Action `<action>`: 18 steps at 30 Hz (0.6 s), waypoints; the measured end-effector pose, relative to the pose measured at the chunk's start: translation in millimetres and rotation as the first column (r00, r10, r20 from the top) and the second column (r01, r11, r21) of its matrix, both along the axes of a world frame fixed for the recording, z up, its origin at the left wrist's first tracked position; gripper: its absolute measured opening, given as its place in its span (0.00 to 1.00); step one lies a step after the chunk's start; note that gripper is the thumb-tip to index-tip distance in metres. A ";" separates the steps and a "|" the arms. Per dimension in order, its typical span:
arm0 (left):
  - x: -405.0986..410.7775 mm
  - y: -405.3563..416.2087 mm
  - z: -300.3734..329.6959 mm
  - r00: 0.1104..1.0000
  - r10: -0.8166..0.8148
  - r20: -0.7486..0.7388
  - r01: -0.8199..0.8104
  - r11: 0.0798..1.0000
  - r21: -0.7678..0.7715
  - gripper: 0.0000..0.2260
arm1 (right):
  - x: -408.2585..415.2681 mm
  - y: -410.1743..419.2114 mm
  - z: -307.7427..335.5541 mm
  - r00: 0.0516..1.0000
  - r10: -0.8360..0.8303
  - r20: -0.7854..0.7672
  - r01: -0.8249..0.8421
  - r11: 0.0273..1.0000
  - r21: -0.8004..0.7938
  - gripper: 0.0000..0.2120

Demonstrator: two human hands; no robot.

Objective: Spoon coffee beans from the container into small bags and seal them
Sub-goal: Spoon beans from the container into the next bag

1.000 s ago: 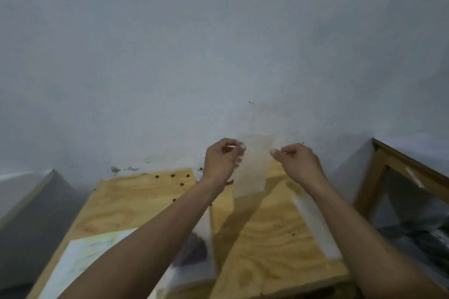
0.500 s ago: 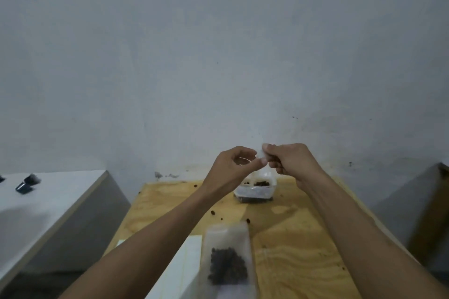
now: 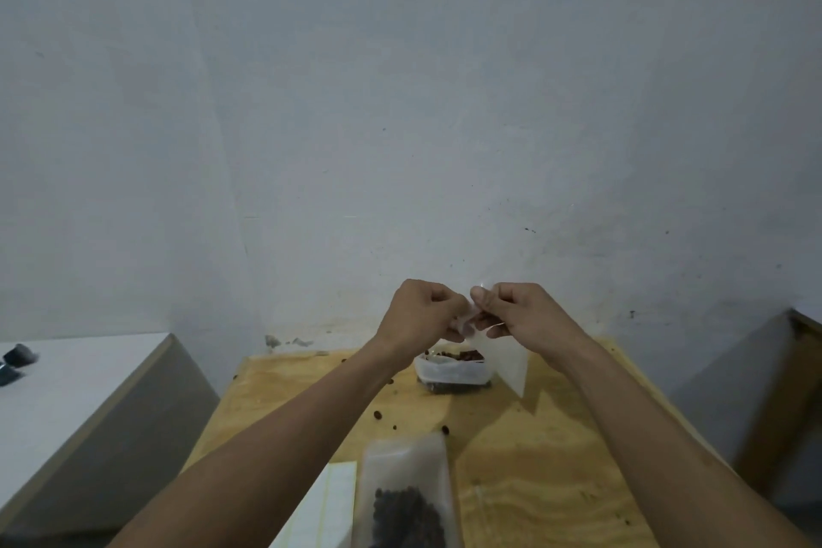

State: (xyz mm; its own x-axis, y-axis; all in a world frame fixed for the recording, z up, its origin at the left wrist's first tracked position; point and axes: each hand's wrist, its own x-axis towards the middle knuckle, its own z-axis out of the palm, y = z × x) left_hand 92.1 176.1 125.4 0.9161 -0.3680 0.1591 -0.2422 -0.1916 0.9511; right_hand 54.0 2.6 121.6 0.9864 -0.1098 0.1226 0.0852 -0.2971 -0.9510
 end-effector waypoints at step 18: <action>3.8 6.5 -2.2 0.988 -0.070 0.139 0.056 0.994 0.099 0.22 | 6.8 4.3 4.7 1.000 -0.007 0.003 0.007 1.000 0.018 0.08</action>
State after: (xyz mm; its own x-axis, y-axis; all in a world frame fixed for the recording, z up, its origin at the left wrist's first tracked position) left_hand 95.9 182.6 123.2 0.8611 -0.4439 0.2479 -0.3880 -0.2587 0.8846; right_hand 60.8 6.9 126.3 0.9852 -0.1189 0.1235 0.0860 -0.2803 -0.9561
